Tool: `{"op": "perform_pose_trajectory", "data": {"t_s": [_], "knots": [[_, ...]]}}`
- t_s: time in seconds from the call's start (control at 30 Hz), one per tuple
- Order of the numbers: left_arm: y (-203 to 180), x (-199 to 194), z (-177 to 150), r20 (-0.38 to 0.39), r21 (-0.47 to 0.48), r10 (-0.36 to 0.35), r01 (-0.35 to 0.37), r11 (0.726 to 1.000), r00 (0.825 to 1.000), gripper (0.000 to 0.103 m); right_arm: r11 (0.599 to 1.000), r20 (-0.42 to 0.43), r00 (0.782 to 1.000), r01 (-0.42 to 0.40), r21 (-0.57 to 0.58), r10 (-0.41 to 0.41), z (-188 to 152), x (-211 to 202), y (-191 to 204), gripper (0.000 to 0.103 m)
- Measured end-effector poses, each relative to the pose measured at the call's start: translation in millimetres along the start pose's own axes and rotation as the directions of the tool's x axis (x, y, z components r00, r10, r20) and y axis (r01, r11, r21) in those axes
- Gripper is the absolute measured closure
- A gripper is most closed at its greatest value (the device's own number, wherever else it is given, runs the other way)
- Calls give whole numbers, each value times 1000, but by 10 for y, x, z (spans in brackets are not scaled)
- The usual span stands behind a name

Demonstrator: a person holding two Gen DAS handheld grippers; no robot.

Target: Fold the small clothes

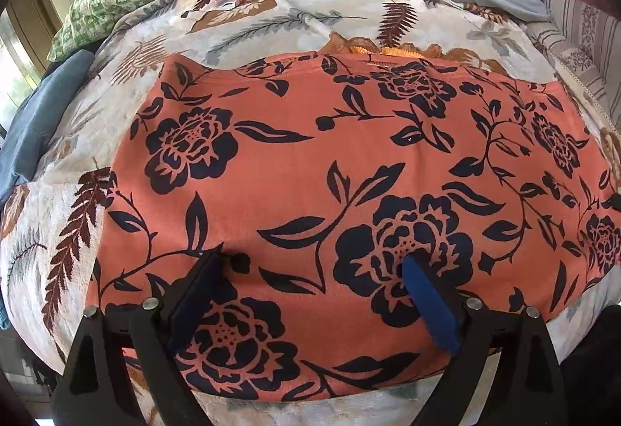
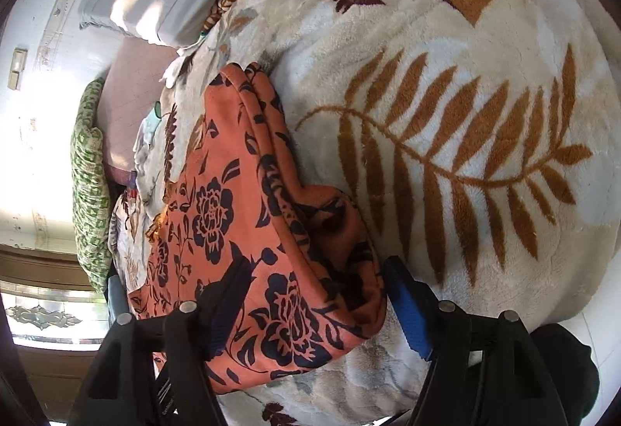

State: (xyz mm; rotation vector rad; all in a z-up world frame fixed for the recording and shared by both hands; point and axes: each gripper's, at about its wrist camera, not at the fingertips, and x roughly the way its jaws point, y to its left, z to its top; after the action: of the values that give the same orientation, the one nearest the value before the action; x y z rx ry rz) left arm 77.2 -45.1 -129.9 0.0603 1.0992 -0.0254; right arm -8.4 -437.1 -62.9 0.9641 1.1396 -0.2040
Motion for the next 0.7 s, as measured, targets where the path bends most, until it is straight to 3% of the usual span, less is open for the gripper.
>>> {"op": "perform_pose_trajectory", "data": {"t_s": [0.03, 0.07, 0.17, 0.3, 0.33, 0.43, 0.53, 0.63, 0.7], "knots": [[8, -15, 11, 6, -9, -9, 9, 1000, 1000, 8, 1000, -2, 1000, 5, -1, -5, 1, 23, -7, 42], [-1, -11, 9, 13, -8, -5, 5, 1000, 1000, 8, 999, 3, 1000, 29, -21, -29, 0, 27, 7, 64], [-96, 145, -48, 17, 60, 56, -57, 997, 998, 4, 997, 4, 999, 48, -62, -48, -8, 12, 62, 82], [10, 56, 14, -10, 17, -1, 1, 1000, 1000, 9, 984, 65, 998, 29, -178, -18, -87, -205, 478, 85], [91, -10, 34, -1, -7, -15, 15, 1000, 1000, 15, 977, 72, 997, 6, -214, 10, -127, -266, 648, 85], [459, -363, 28, 94, -106, -28, 38, 994, 995, 16, 934, 85, 993, -48, -353, 84, -316, -398, 1261, 85], [973, -738, -77, 176, -218, -1, 40, 975, 984, 16, 867, 41, 987, -118, -484, 157, -664, -375, 1917, 86], [1488, -1024, -273, 212, -326, 34, 38, 945, 977, 16, 782, -78, 971, -229, -579, 226, -1162, -176, 2515, 87], [1822, -1129, -403, 220, -391, 55, 36, 920, 974, 16, 715, -159, 961, -274, -644, 225, -1572, 78, 2878, 87]]}}
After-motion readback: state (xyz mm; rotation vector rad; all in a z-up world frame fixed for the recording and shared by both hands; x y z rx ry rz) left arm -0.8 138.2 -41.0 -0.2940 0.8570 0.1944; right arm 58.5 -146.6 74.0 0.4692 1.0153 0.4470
